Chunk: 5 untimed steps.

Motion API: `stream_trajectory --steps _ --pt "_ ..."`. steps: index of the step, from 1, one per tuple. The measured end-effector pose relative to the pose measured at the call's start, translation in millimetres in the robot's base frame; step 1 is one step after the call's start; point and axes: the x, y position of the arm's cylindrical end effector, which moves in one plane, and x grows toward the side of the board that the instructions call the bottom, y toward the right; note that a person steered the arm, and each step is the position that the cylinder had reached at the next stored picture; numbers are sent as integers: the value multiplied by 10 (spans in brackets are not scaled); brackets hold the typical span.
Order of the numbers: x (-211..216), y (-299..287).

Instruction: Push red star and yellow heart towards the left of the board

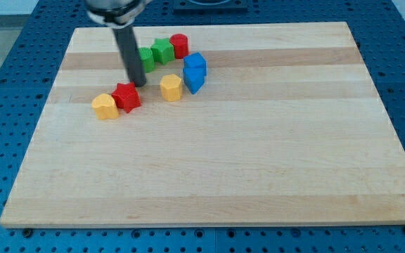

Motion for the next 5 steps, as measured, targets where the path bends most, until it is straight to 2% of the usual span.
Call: stream_trajectory --steps 1,2,3,5 --pt "11 351" --pt "228 286" --pt "362 82" --pt "363 -517"
